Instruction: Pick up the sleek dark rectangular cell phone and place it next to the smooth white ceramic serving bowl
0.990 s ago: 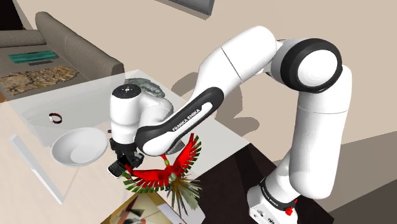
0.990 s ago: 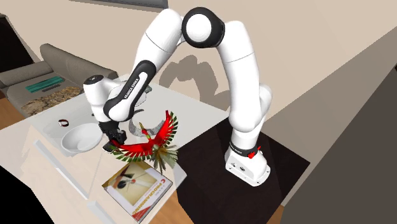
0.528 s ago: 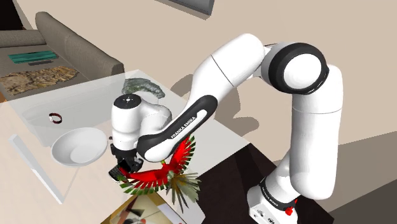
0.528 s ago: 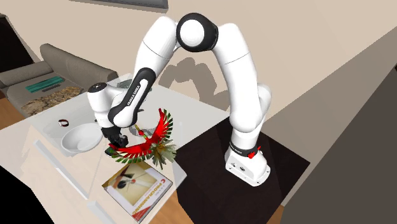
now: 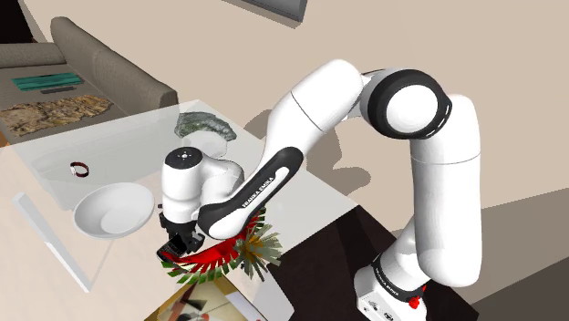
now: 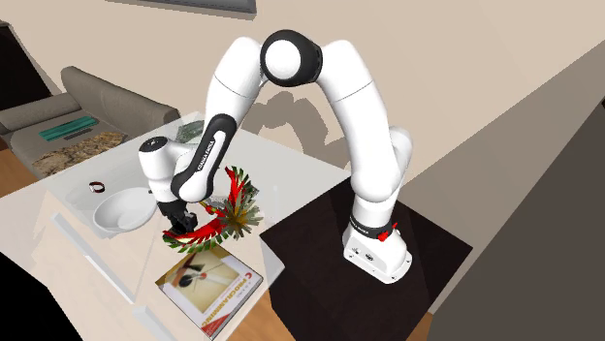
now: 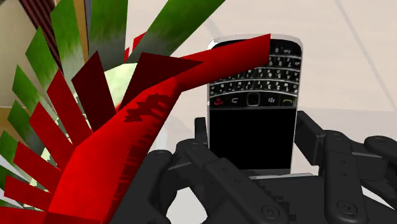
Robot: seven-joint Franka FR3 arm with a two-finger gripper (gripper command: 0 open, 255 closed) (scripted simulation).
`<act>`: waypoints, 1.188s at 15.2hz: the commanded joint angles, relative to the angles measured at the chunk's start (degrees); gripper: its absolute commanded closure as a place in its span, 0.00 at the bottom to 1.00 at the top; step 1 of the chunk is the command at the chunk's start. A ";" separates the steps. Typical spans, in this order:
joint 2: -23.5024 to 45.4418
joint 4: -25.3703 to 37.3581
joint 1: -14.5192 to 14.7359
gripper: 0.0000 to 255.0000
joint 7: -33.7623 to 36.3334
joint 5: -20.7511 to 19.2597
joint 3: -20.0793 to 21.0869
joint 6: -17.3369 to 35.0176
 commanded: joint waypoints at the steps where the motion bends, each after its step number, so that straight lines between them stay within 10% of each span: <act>1: 0.40 -0.39 0.18 1.00 0.08 -0.10 -0.10 -0.09; 5: 0.39 -0.39 0.19 1.00 0.07 -0.09 -0.11 -0.09; 6: 0.33 -0.36 0.10 0.00 -0.03 0.00 -0.04 -0.19; 18: -5.93 -2.21 -2.95 0.00 -2.73 4.10 3.82 -4.42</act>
